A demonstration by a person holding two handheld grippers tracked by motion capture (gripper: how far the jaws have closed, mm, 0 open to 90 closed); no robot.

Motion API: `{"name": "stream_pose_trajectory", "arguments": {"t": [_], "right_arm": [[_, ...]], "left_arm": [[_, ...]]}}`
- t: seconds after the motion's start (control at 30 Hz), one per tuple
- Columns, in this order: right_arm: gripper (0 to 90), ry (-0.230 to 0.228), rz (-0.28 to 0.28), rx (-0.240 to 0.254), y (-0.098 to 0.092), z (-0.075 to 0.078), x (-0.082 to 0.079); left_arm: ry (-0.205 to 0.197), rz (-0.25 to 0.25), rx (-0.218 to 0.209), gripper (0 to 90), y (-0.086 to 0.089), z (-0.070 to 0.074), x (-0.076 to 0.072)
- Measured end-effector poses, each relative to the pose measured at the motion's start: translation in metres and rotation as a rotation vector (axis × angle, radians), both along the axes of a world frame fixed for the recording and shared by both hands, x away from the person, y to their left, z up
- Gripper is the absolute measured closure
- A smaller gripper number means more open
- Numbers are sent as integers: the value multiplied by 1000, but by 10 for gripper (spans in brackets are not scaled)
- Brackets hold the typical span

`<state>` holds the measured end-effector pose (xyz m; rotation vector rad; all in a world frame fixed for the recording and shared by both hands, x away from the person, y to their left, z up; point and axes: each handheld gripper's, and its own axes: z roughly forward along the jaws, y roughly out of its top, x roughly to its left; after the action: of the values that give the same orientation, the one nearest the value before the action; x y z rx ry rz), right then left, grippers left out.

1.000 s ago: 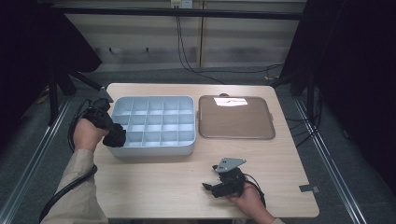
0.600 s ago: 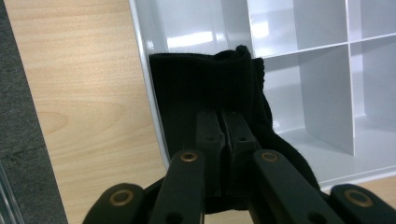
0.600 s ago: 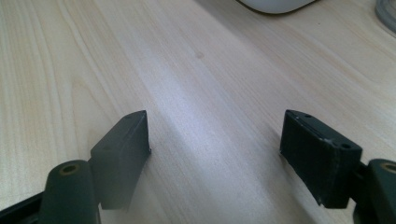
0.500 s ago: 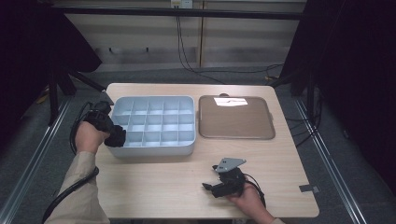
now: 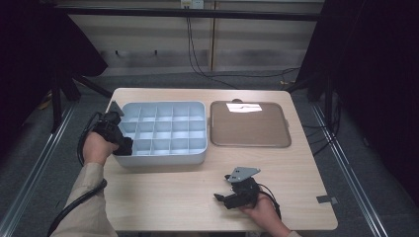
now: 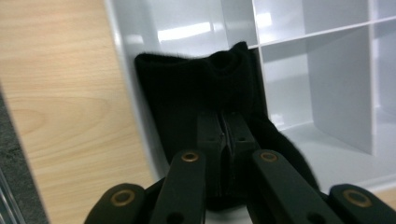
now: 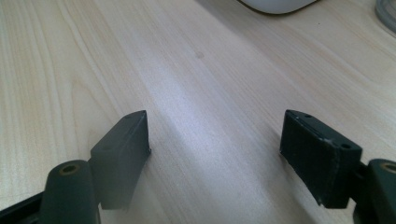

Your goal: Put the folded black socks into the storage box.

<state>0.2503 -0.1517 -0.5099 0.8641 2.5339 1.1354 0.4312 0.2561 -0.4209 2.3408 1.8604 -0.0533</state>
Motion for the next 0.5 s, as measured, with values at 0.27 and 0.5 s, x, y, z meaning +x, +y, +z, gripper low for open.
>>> {"name": "stream_pose_trajectory", "arguments": {"t": [0.27,0.5], "right_arm": [[237,0,0,0,0,0,0],[237,0,0,0,0,0,0]], "left_arm": [[-9,4,-9,866,2,-2,0],[-17,3,-7,866,2,-3,-1]]}}
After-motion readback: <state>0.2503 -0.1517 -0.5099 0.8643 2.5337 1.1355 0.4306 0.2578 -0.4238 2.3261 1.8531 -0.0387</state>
